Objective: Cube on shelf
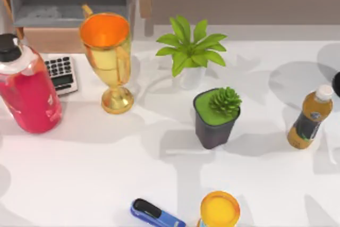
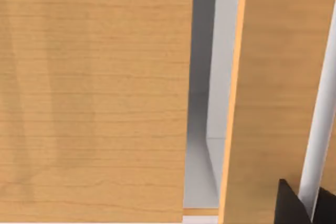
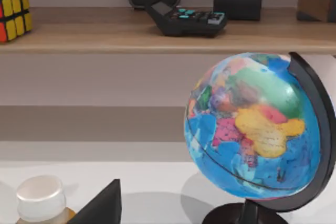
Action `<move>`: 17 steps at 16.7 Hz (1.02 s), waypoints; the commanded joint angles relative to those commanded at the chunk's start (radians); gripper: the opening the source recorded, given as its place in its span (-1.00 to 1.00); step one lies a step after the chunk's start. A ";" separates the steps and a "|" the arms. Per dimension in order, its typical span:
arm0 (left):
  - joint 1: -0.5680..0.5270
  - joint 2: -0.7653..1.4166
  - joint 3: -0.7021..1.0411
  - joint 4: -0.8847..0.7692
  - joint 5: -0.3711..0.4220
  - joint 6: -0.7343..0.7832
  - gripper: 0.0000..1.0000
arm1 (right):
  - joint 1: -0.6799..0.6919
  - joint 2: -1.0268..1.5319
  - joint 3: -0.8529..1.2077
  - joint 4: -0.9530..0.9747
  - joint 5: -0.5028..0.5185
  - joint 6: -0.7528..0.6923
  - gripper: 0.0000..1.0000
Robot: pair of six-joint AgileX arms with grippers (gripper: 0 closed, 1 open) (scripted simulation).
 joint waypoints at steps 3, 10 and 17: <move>0.005 0.000 -0.006 -0.001 0.002 -0.001 -1.00 | 0.000 0.000 0.000 0.000 0.000 0.000 1.00; -0.057 0.082 0.164 -0.095 -0.057 -0.002 -1.00 | 0.000 0.000 0.000 0.000 0.000 0.000 1.00; -0.081 0.107 0.236 -0.136 -0.083 -0.006 -1.00 | 0.000 0.000 0.000 0.000 0.000 0.000 1.00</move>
